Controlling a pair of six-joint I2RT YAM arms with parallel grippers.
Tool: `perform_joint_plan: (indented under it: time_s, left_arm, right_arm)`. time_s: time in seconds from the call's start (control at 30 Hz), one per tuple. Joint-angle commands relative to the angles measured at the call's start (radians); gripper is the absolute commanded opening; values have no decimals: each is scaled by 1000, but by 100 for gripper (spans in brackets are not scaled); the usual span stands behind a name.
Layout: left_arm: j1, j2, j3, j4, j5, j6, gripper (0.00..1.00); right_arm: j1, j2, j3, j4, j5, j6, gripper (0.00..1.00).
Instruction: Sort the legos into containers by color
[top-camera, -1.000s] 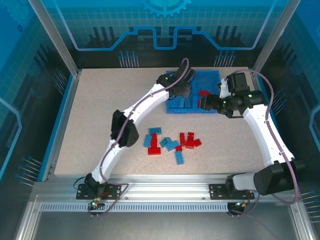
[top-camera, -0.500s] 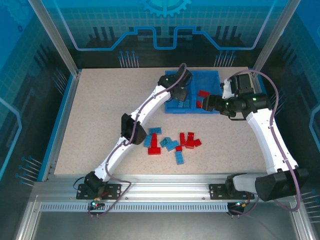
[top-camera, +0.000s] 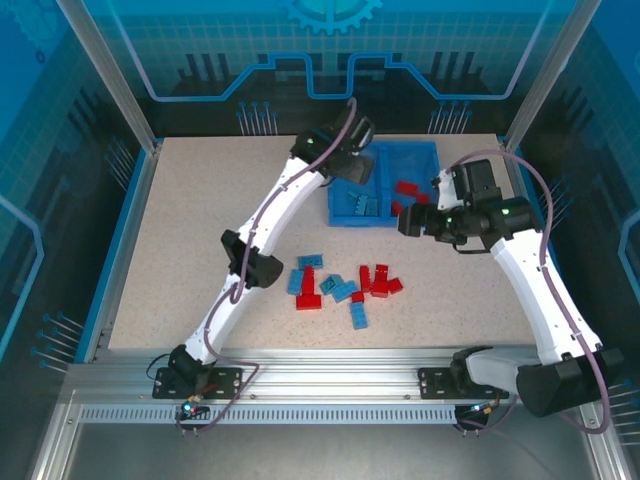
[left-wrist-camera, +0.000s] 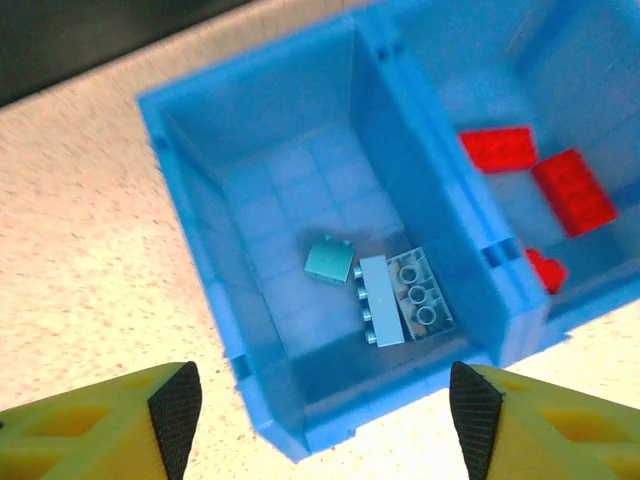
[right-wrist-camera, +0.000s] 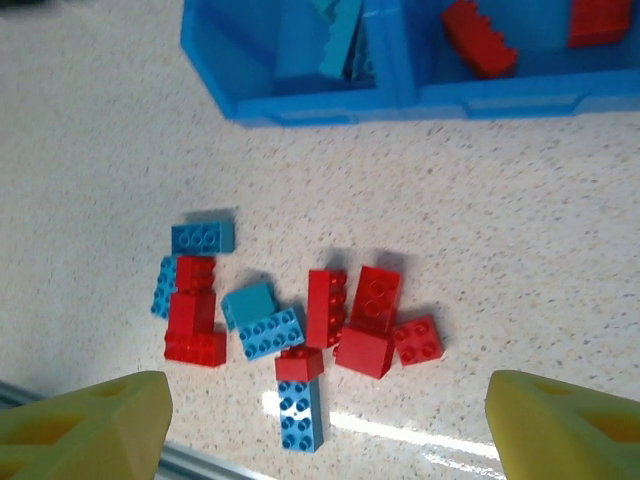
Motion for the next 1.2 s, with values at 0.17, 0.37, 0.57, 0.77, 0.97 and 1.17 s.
perform_joint_plan:
  time_s: [0.17, 0.37, 0.57, 0.77, 0.97, 1.17]
  left_arm:
    - [-11, -149, 59, -216, -15, -23, 76]
    - [-22, -201, -4, -279, -73, -17, 81]
    - [-27, -224, -5, -325, -26, -23, 89]
    - [-26, -253, -41, -384, 36, -13, 99]
    - [-26, -262, -53, -416, 48, -22, 99]
    - [-24, -314, -116, -432, 28, -20, 99]
  right_arm:
    - [253, 1, -146, 22, 27, 58, 81]
    - [384, 138, -197, 100, 70, 79, 75]
    - [400, 312, -174, 183, 124, 60, 65]
    - [400, 480, -124, 201, 218, 63, 60]
    - [401, 603, -83, 221, 219, 50, 55]
    - [401, 673, -75, 237, 226, 57, 46]
